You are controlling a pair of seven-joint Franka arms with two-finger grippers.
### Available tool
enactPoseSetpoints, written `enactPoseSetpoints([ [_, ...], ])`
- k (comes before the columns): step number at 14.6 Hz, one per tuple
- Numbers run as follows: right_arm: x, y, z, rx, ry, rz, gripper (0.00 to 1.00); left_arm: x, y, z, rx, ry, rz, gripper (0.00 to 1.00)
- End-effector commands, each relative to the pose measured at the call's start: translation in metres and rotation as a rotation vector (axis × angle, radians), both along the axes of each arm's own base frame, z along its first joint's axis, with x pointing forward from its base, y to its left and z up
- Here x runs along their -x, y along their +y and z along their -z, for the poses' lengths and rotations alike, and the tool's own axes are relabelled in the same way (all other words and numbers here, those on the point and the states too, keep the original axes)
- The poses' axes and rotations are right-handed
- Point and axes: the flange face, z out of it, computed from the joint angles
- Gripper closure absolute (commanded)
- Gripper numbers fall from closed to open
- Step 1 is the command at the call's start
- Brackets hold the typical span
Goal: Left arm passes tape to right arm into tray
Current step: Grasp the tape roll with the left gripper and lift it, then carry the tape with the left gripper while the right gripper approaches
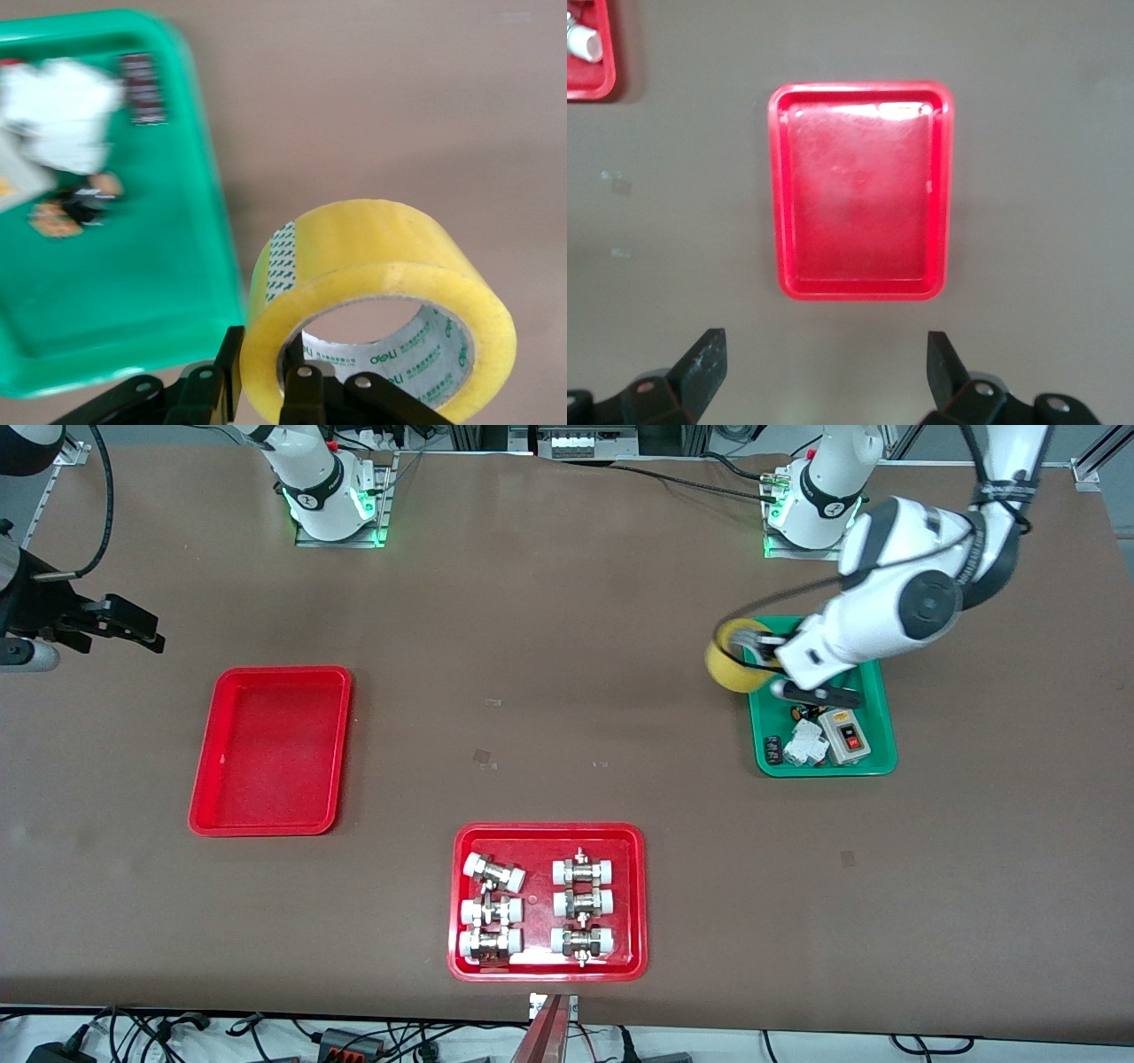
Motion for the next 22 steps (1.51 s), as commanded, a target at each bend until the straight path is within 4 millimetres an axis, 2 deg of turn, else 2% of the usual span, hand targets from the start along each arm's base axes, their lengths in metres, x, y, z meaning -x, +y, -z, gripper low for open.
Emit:
enactPoseSetpoints([
  [1, -0.01, 0.03, 0.028, -0.076, 0.064, -0.024, 0.0, -0.02, -0.084, -0.041, 0.065, 0.045, -0.004, 1.0],
  [3, -0.02, 0.052, 0.052, -0.21, 0.109, -0.017, 0.0, -0.017, -0.139, -0.068, 0.174, 0.051, 0.036, 1.0],
  [4, -0.024, 0.064, 0.065, -0.284, 0.137, -0.009, 0.0, -0.016, -0.159, -0.084, 0.255, 0.082, 0.009, 1.0],
  [5, -0.027, 0.078, 0.072, -0.362, 0.157, -0.008, 0.0, -0.018, -0.171, -0.097, 0.304, 0.101, -0.021, 1.0],
  [7, -0.026, 0.115, 0.071, -0.476, 0.166, -0.03, 0.0, -0.005, -0.207, -0.121, 0.354, 0.096, 0.004, 1.0],
  [9, -0.021, 0.163, 0.066, -0.573, 0.169, -0.065, 0.0, -0.016, -0.222, -0.139, 0.47, 0.112, -0.129, 1.0],
  [11, -0.016, 0.208, 0.057, -0.653, 0.146, -0.088, 0.0, -0.026, -0.226, -0.13, 0.536, 0.172, -0.201, 1.0],
  [13, -0.009, 0.248, 0.028, -0.672, 0.107, -0.158, 0.0, -0.034, -0.227, -0.122, 0.565, 0.214, -0.225, 1.0],
  [17, 0.002, 0.287, -0.021, -0.682, 0.08, -0.135, 0.0, -0.041, -0.22, -0.124, 0.579, 0.225, -0.243, 1.0],
  [20, 0.007, 0.301, -0.022, -0.682, 0.086, -0.145, 0.0, -0.041, -0.219, -0.124, 0.581, 0.225, -0.243, 1.0],
  [22, 0.005, 0.309, -0.005, -0.673, 0.118, -0.148, 0.0, -0.042, -0.218, -0.123, 0.58, 0.225, -0.243, 1.0],
])
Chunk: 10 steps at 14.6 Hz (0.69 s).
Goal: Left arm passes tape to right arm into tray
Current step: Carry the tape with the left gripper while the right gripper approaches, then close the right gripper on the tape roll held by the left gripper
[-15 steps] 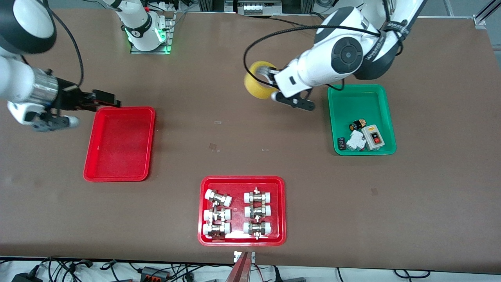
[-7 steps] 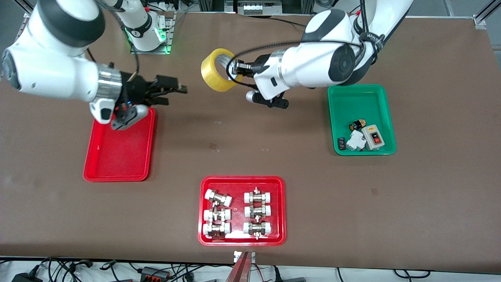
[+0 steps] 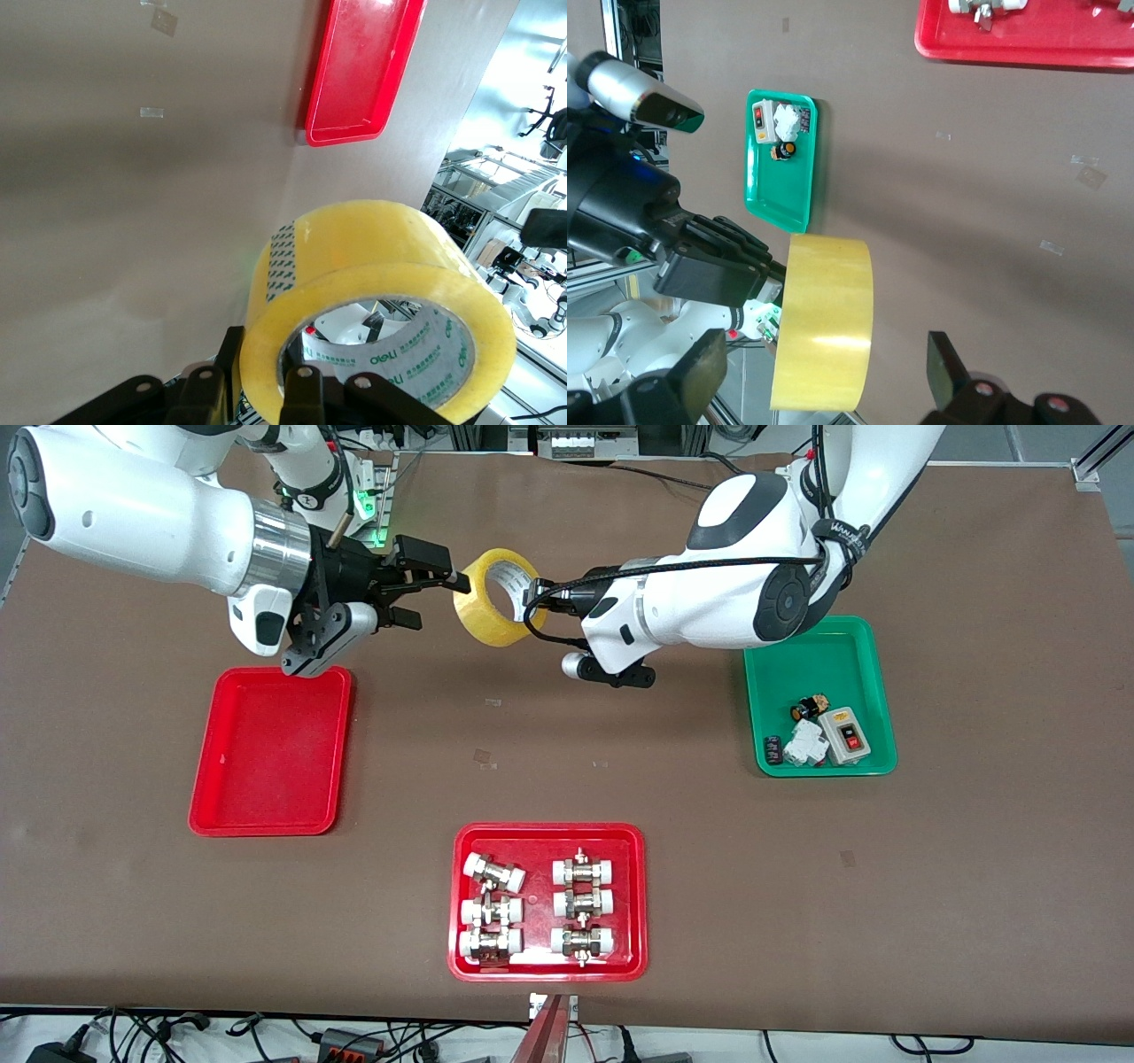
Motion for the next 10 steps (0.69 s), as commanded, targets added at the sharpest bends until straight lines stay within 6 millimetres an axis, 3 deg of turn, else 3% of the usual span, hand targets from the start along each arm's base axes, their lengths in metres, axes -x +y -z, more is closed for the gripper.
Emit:
enactPoseSetpoints([
  [1, -0.003, 0.007, 0.014, -0.002, 0.04, -0.001, 0.0, -0.002, 0.0, -0.011, 0.032, 0.018, -0.003, 1.0],
  [6, -0.006, 0.01, 0.028, 0.008, 0.081, 0.01, 0.0, -0.007, 0.009, -0.009, 0.029, 0.02, -0.011, 1.0],
  [10, -0.006, 0.013, 0.027, -0.039, 0.116, 0.028, 0.0, -0.006, 0.009, -0.009, 0.027, 0.025, -0.011, 1.0],
])
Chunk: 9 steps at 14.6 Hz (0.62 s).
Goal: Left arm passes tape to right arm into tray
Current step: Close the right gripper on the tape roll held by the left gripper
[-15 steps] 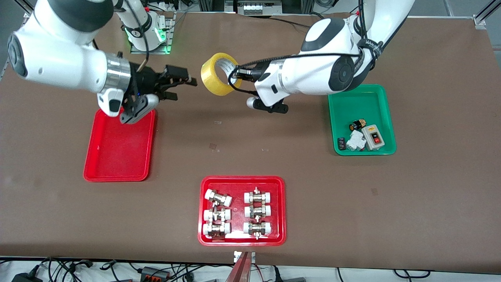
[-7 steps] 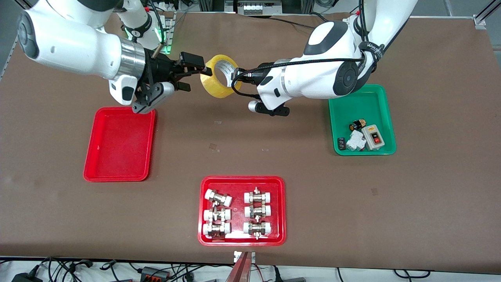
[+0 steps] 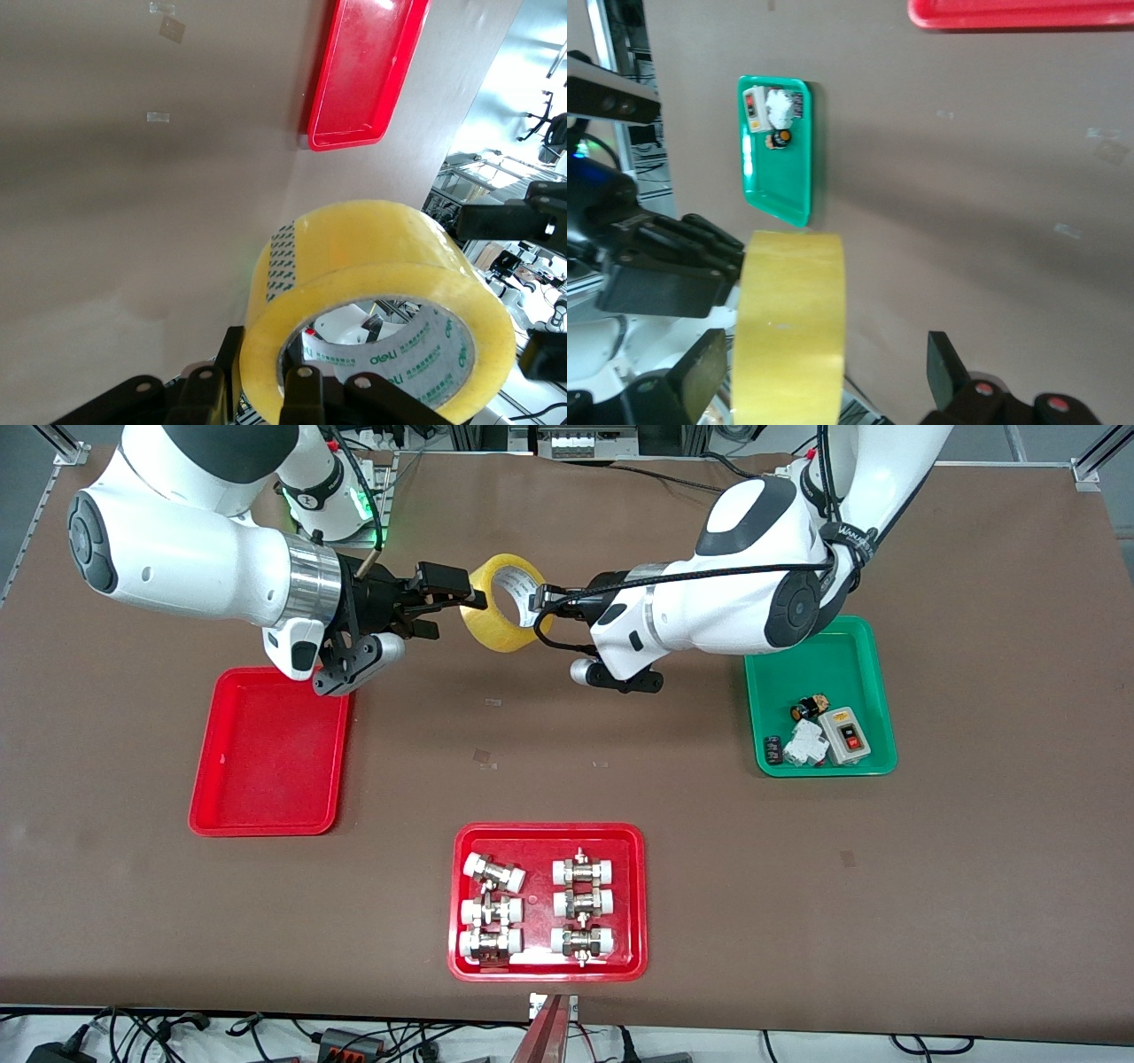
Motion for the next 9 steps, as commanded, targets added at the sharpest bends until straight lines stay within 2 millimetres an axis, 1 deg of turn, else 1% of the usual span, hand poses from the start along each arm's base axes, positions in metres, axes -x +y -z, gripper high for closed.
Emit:
enactPoseSetpoints([
  [1, 0.0014, 0.0027, -0.0024, -0.025, 0.031, 0.012, 0.0, -0.0002, 0.0001, -0.01, 0.029, 0.02, -0.001, 1.0],
  [4, 0.0018, 0.0037, -0.0013, -0.024, 0.035, 0.01, 0.0, 0.0012, 0.0, -0.0095, 0.027, 0.024, 0.01, 1.0],
  [6, 0.0027, 0.0039, -0.0009, -0.023, 0.04, 0.005, 0.0, -0.0023, 0.005, -0.009, 0.028, 0.025, 0.003, 1.0],
  [9, 0.0032, 0.0041, 0.0003, -0.021, 0.045, 0.0, 0.0, -0.0026, 0.0059, -0.0088, 0.027, 0.025, 0.005, 1.0],
])
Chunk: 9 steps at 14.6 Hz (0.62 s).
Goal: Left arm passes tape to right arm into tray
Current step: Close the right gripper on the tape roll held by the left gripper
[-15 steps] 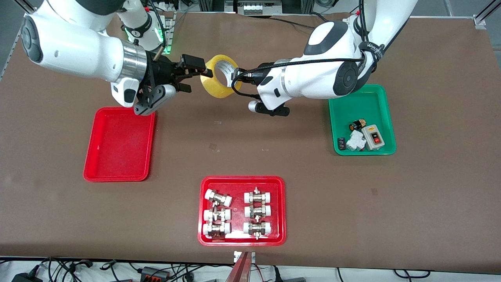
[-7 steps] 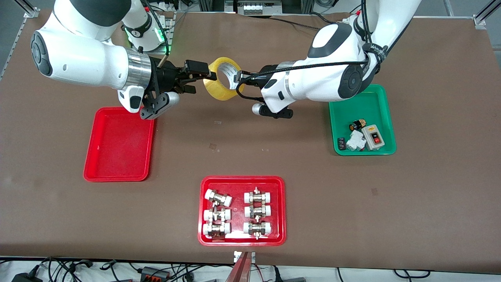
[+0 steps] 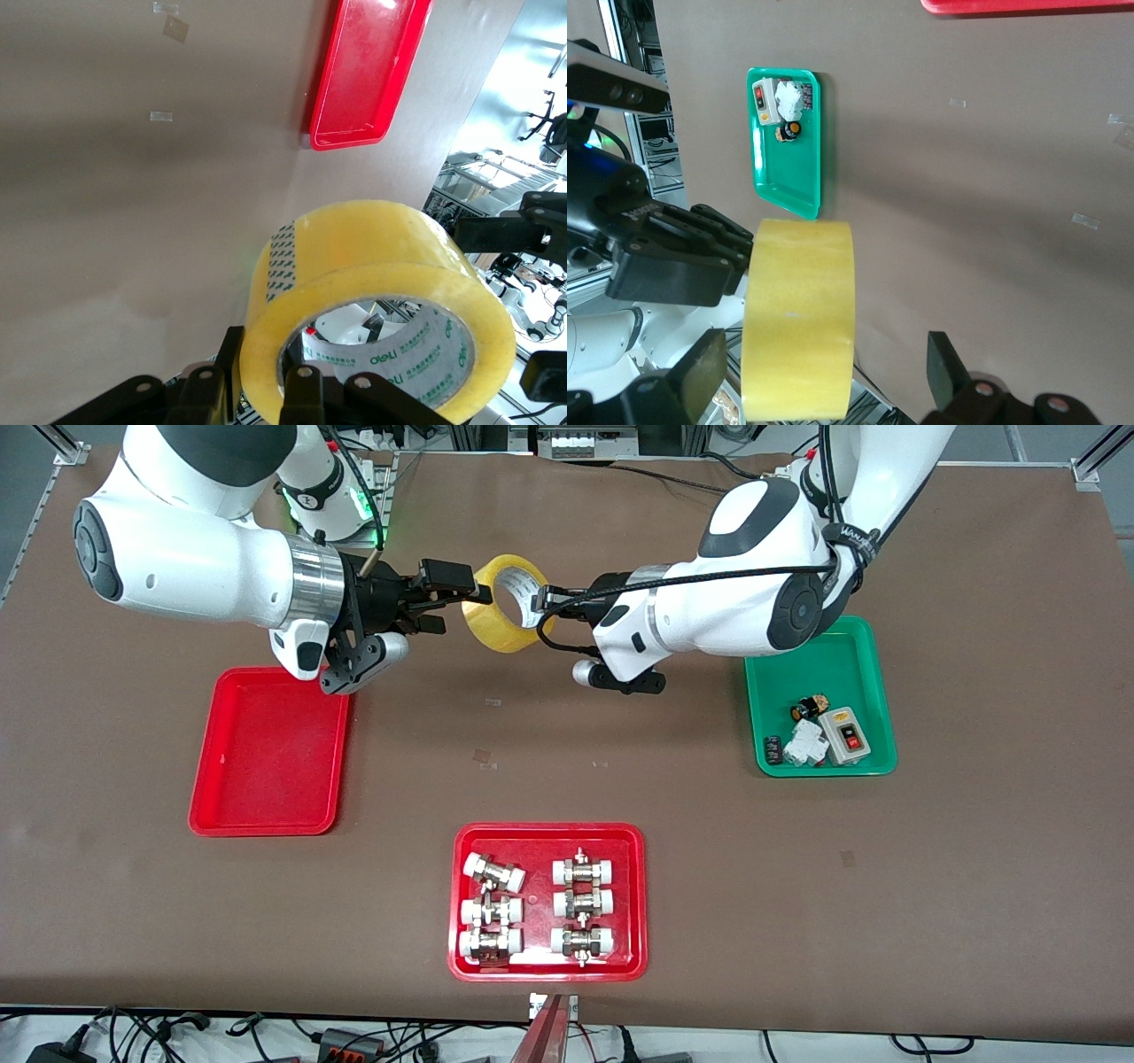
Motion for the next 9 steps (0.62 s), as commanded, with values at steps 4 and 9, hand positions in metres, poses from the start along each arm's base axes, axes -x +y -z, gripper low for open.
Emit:
enactPoseSetpoints([
  [4, -0.0004, 0.0076, 0.0035, -0.052, 0.054, 0.016, 0.0, 0.0, 0.0021, -0.009, 0.028, 0.023, 0.009, 1.0],
  [9, 0.0004, 0.0106, 0.0052, -0.054, 0.058, 0.012, 0.0, 0.0002, 0.0021, -0.0089, 0.028, 0.024, 0.01, 1.0],
])
